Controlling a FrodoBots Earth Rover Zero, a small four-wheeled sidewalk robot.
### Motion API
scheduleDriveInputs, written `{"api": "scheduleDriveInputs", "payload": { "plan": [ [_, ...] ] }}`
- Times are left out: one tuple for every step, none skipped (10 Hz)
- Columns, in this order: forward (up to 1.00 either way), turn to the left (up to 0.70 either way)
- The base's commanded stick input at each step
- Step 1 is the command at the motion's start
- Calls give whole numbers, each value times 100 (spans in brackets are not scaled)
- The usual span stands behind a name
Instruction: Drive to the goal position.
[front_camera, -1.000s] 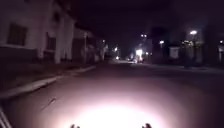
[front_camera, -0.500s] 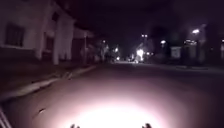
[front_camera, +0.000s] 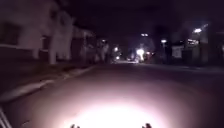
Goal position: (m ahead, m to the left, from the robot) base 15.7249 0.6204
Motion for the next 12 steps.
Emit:
{"api": "scheduleDriveInputs", "payload": {
  "plan": [
    [70, 0],
    [70, 0],
    [70, 0],
    [70, 0],
    [70, 0],
    [70, 0],
    [70, 0],
    [70, 0],
    [70, 0],
    [70, 0],
    [70, 0],
    [70, 0]
  ]
}}
